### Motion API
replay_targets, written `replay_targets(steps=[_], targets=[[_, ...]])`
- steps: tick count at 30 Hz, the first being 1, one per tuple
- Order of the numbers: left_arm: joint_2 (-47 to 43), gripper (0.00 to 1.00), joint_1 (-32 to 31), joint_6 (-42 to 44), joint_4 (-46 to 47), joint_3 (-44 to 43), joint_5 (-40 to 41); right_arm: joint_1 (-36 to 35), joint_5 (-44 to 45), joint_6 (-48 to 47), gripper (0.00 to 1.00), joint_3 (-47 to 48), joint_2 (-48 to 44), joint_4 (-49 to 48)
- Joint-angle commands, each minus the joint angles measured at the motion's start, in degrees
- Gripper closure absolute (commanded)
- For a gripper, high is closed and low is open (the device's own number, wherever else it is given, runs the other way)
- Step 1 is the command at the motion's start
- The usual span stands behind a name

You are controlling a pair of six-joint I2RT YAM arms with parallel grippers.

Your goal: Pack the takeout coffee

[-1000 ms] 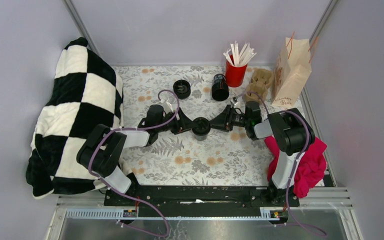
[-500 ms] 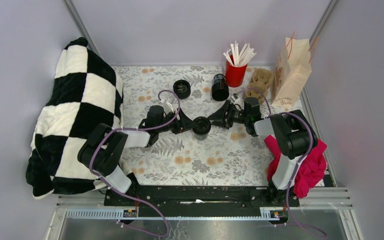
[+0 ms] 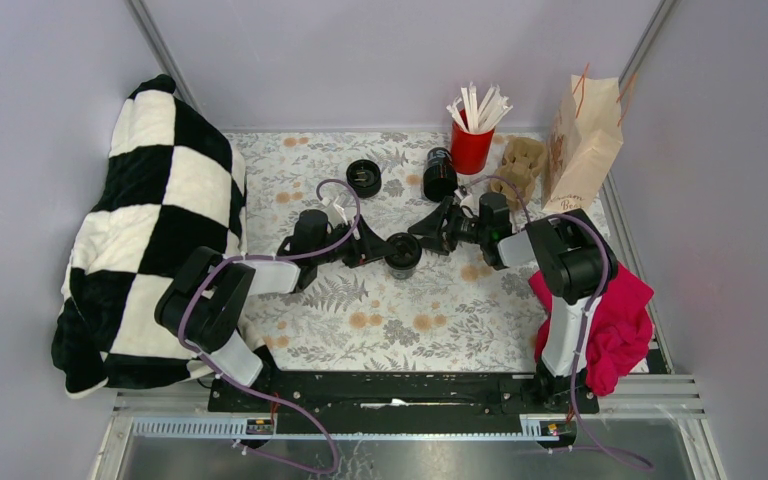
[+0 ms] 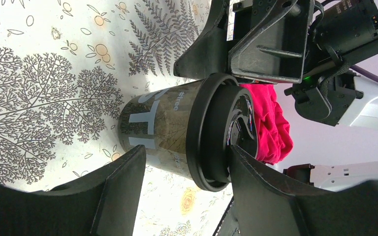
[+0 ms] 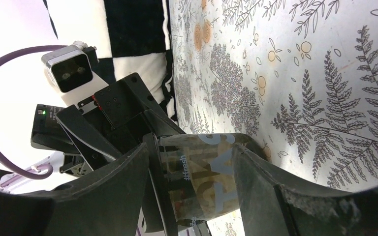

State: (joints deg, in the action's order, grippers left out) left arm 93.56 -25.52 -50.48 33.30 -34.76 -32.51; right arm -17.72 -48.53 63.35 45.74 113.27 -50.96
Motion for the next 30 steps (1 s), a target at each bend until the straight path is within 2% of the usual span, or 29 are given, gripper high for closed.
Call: replay_targets(steps=[1,9,13,22,25,28,30], targets=[[5.2,0.36,-0.2,7.4,-18.1,3.4,9.1,-1.9,-2.3,-0.2,0.3,-0.8,1.0,-4.3],[5.2,0.36,-0.2,7.5,-18.6,3.0,9.4,-1.8,-3.8,-2.0,0.23,-1.4,0.9,-5.3],[5.6,0.36,-0.2,7.5,-18.5,3.0,9.5,-1.9,-3.2,-3.6,0.27,-2.6,4.1,-4.5],[6.7,0.36,-0.2,7.5,-17.9,3.8,9.9,-1.9,9.2,-12.2,0.33,-6.7,8.2,6.8],[6.2,0.36,-0.2,7.3,-17.4,4.5,9.9,-1.8,9.2,-12.7,0.32,-6.6,5.9,8.1],[5.5,0.36,-0.2,7.4,-18.0,4.5,9.9,-1.8,4.1,-10.4,0.28,-4.1,1.0,7.6],[4.8,0.36,-0.2,7.5,-18.7,4.2,10.2,-1.5,2.8,-11.1,0.23,-1.3,-3.8,11.9]])
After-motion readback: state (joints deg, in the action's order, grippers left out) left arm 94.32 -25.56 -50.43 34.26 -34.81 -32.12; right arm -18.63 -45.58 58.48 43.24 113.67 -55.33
